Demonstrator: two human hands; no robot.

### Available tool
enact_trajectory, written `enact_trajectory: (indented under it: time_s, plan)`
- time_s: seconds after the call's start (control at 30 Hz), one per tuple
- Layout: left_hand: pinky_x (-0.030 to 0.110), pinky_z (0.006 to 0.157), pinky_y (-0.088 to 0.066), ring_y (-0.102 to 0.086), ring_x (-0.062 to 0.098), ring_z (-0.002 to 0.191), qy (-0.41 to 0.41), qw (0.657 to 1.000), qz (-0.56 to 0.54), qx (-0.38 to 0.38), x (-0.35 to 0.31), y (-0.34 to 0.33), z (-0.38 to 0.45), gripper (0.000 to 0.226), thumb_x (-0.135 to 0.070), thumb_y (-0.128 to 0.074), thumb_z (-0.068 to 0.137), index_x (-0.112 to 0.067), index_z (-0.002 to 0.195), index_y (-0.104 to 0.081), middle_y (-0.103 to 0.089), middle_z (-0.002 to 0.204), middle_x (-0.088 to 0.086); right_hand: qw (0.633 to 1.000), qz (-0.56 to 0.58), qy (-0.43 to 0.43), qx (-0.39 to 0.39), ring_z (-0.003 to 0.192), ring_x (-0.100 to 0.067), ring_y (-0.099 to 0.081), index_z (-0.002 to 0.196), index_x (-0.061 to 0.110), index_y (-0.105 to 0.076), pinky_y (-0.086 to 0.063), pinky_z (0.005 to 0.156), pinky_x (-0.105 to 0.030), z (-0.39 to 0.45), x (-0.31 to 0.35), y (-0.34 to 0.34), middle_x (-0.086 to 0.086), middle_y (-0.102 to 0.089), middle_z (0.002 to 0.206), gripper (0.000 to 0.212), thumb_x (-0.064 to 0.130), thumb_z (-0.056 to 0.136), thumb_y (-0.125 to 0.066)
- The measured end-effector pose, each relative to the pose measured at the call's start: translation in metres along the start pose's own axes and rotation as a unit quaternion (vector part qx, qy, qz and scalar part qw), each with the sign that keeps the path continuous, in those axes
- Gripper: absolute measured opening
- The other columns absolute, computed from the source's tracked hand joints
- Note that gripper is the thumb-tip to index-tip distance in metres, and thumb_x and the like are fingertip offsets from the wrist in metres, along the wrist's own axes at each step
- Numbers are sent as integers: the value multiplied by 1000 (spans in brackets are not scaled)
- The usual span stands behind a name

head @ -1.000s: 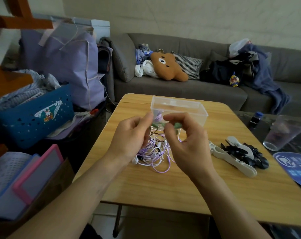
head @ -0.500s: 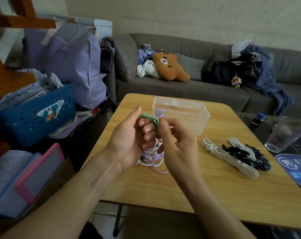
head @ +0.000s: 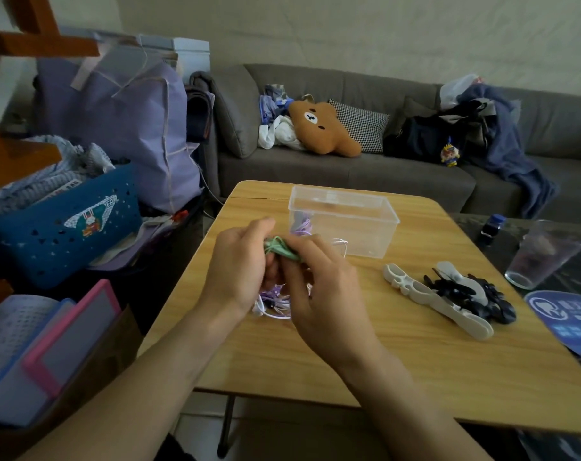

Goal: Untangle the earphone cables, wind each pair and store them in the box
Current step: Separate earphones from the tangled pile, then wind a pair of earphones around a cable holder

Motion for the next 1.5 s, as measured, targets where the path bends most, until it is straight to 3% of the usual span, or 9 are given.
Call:
enact_trajectory:
  time_s: [0.17,0.37,0.57,0.73,0.83,0.97,1.13,1.3,1.5]
  plan:
    - [21,39,-22,-26,17,43,24,993,-48,-103,6,9,0,31,-5,-49,86,-4,56,-45,-30,50,6,999,-19,20,-29,81,-3,-52,121,9,-67,-38,76,-5,-3,9,-4,-1,-61,96,27,3,96,-57]
    - [19,39,-24,-31,15,36,127,989,-61,-47,19,8,2,20,-17,-48,74,-14,56,-38,-33,48,4,997,-47,36,-42,80,-3,-50,120,9,-67,-34,76,-2,-7,12,-4,-2,-62,99,29,2,93,-60]
    - [28,52,-36,-56,20,60,117,970,-210,32,12,7,2,14,-11,-44,86,-12,74,-51,-55,71,7,993,14,-93,-67,71,-11,-65,111,15,-71,-52,64,-25,-1,-12,14,2,-68,83,22,10,98,-55]
    - [23,55,-41,-65,19,73,-49,995,-86,5,-3,-4,2,17,-12,-54,72,-9,88,-55,-63,83,6,951,52,-294,-80,48,1,-55,98,19,-66,-45,51,-20,-3,-72,66,5,-61,62,22,8,100,-47]
    - [17,51,-42,-59,16,60,-94,991,-21,98,-9,-49,-18,10,7,-54,83,-2,84,-58,-62,76,16,898,66,-434,-38,57,-13,-51,94,12,-61,-42,60,-33,-26,-110,92,-3,-56,67,26,8,101,-37]
    - [23,61,-45,-58,17,68,-153,957,133,208,5,-117,-30,10,-10,-55,83,-19,83,-60,-64,76,1,860,3,-509,15,68,-21,-52,107,6,-57,-43,64,-38,-52,-135,128,-10,-58,78,26,14,104,-32]
    - [38,101,-41,-48,22,116,-253,851,362,283,34,-197,-28,32,-4,-50,90,-11,121,-55,-56,124,6,857,-189,-479,7,76,-19,-55,112,7,-56,-40,58,-31,-59,-147,176,-10,-60,93,23,19,105,-38]
    - [43,107,-34,-38,28,128,-349,722,501,325,60,-256,-38,42,-15,-53,90,-9,131,-47,-45,137,10,840,-215,-498,-1,91,-32,-60,117,0,-55,-53,78,-47,-68,-161,192,-17,-62,101,24,13,103,-40]
    - [38,92,-44,-51,27,109,-312,786,435,308,73,-263,-24,48,-31,-69,88,-13,128,-49,-49,124,7,845,-155,-511,5,90,-27,-64,112,9,-54,-57,85,-50,-71,-165,190,-10,-62,96,16,12,103,-41]
Point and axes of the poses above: each hand's wrist, its own z-axis towards the middle knuckle, its own y-axis out of the back of the hand, x = y × z, the point moved 7 cm from there along z, towards the middle knuckle
